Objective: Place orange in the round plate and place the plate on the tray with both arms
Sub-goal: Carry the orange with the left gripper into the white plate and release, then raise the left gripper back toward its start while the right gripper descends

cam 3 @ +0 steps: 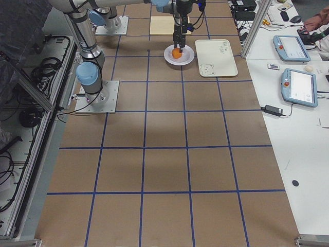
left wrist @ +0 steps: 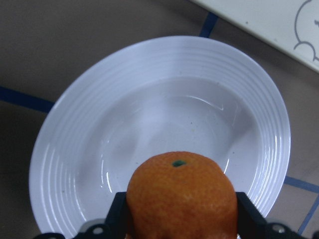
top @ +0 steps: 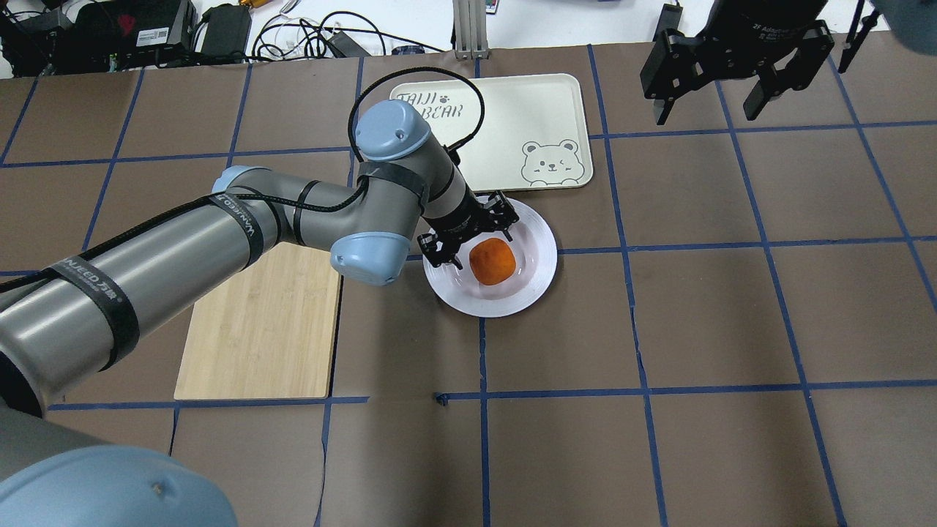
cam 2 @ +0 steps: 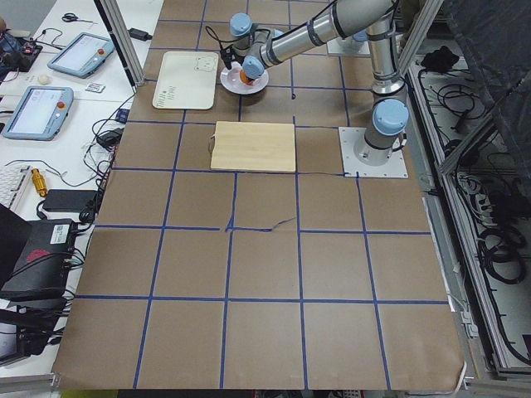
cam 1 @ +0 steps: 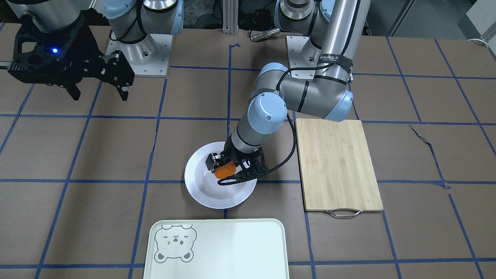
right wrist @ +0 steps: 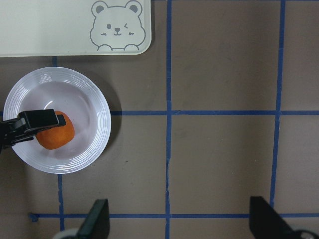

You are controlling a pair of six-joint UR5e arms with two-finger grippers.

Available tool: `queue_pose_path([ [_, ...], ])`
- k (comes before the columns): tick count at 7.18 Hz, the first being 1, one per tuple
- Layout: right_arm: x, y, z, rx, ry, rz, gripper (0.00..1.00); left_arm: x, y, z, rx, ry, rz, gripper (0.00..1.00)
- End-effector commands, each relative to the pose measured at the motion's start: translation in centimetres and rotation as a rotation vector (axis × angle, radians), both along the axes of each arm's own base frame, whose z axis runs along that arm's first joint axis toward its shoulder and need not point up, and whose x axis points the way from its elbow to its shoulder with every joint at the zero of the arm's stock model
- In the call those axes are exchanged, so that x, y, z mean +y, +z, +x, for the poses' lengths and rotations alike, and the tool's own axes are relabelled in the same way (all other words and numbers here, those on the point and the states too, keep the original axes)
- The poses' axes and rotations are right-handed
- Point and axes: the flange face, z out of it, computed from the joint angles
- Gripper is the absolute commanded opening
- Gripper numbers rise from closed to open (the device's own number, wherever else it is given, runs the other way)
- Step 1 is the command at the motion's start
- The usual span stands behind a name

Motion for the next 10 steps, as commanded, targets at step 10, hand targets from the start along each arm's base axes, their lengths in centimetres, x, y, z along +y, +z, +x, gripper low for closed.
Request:
queue_pose_path([
  [10,-0.4,-0.1,0.2,-0.066,-0.008,-0.004,1.00,6.3,27.9,14.1,-0.317,-0.336,-0.119,1.00],
])
